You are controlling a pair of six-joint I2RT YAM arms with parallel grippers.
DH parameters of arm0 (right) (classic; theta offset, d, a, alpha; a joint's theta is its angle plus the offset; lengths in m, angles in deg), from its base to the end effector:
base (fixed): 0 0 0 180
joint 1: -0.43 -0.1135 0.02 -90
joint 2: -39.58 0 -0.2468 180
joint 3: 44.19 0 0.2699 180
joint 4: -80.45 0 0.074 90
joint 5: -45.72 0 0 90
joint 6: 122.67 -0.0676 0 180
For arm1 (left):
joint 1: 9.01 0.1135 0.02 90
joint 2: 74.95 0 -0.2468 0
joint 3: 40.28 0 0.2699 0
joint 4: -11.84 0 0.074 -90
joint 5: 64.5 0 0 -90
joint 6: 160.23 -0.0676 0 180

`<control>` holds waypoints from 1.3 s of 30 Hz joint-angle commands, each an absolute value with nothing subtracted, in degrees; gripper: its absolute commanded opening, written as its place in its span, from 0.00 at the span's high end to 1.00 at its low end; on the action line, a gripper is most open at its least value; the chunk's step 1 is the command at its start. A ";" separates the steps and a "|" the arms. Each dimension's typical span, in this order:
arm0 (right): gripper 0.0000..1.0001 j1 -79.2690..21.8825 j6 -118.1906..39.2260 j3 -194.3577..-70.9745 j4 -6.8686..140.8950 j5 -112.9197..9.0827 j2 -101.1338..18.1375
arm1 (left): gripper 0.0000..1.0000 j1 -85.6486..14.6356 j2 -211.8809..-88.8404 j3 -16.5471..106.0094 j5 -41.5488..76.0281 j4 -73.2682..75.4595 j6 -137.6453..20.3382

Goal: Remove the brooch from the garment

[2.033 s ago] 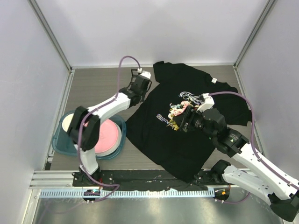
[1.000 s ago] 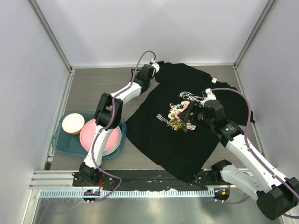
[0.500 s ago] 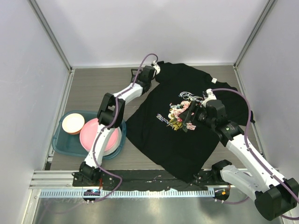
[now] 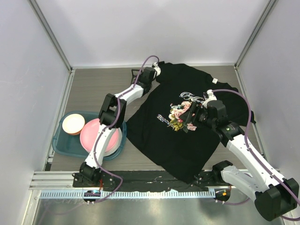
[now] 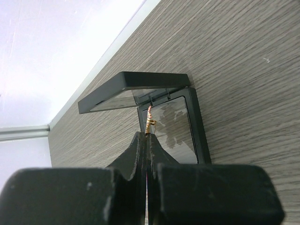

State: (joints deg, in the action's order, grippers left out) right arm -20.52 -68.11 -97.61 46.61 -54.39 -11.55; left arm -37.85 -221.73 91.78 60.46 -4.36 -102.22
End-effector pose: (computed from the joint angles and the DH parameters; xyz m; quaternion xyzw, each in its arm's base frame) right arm 0.2335 0.1021 0.2429 0.0670 0.8678 0.2976 0.3923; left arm 0.5430 -0.2548 0.1136 0.2924 0.7906 0.2742 0.4629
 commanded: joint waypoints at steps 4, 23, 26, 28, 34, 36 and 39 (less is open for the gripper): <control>0.36 -20.04 -67.47 -97.81 49.33 -55.70 -12.18 | 1.00 -37.31 -221.56 94.20 62.06 -1.27 -103.72; 0.37 -19.87 -68.79 -97.73 50.56 -57.46 -12.63 | 0.57 -37.48 -216.56 90.69 58.56 -4.61 -97.75; 0.38 -19.78 -69.05 -97.64 50.56 -57.81 -12.62 | 0.54 -37.66 -214.54 90.51 55.83 -8.38 -93.62; 0.38 -19.87 -68.88 -97.64 50.21 -57.29 -12.62 | 0.49 -38.10 -213.21 90.16 55.39 -10.23 -91.69; 0.37 -19.87 -64.85 -100.62 42.94 -48.95 -13.24 | 0.43 -39.50 -208.73 92.09 51.79 -19.19 -84.31; 0.34 -19.87 -63.26 -103.16 40.55 -44.99 -14.20 | 0.42 -39.94 -205.49 92.09 49.86 -21.92 -81.32; 0.20 -19.96 -59.31 -107.56 36.16 -41.21 -14.82 | 0.42 -41.00 -201.27 92.36 48.18 -27.10 -75.70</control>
State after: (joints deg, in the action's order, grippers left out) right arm -20.06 -64.98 -100.34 40.87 -48.88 -14.59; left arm -39.51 -210.41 89.66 51.96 -19.95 -84.82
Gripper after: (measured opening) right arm 0.699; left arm 0.581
